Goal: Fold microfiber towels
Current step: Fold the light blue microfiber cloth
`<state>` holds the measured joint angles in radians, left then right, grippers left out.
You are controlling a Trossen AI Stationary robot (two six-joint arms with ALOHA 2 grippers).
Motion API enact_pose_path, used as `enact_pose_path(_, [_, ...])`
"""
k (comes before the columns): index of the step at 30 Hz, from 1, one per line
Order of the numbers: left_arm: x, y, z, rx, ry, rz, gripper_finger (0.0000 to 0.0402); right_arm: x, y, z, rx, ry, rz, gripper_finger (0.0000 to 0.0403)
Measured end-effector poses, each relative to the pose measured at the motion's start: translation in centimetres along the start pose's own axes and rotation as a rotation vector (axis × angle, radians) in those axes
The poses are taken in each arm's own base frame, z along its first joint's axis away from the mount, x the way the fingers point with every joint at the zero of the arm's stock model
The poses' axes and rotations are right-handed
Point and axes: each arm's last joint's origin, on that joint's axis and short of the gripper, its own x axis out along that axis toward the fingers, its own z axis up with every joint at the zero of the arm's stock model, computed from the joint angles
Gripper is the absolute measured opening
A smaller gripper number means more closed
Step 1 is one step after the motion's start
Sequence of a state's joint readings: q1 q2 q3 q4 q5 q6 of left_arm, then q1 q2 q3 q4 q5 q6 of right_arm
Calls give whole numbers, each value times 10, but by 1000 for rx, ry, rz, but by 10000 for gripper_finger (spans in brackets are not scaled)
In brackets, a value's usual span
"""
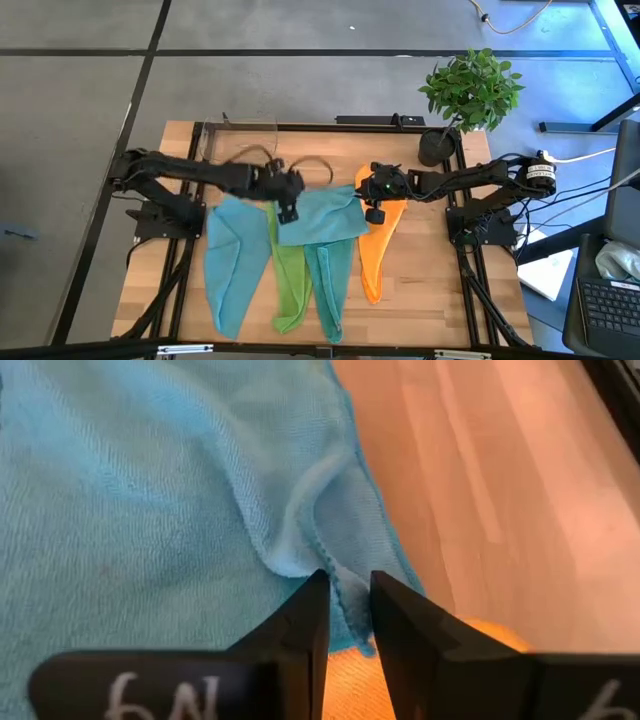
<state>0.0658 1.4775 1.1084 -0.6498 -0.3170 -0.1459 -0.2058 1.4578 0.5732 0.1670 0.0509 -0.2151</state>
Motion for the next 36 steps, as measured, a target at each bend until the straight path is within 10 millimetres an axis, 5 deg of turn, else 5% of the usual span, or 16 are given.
enact_pose_path(6, [31,54,0,-23,96,-126,89,0,-1,3,-29,-29,-6,78])
enact_pose_path(11, [66,74,-8,3,166,-268,89,0,0,1,-50,-26,-6,78])
enact_pose_path(17, [95,81,-18,19,228,-412,89,0,0,1,-52,-25,-5,78])
enact_pose_path(26, [104,90,-29,16,315,-411,89,0,0,1,-52,-25,-4,78])
enact_pose_path(36, [118,80,-39,50,406,-445,89,0,0,1,-51,-23,-2,78])
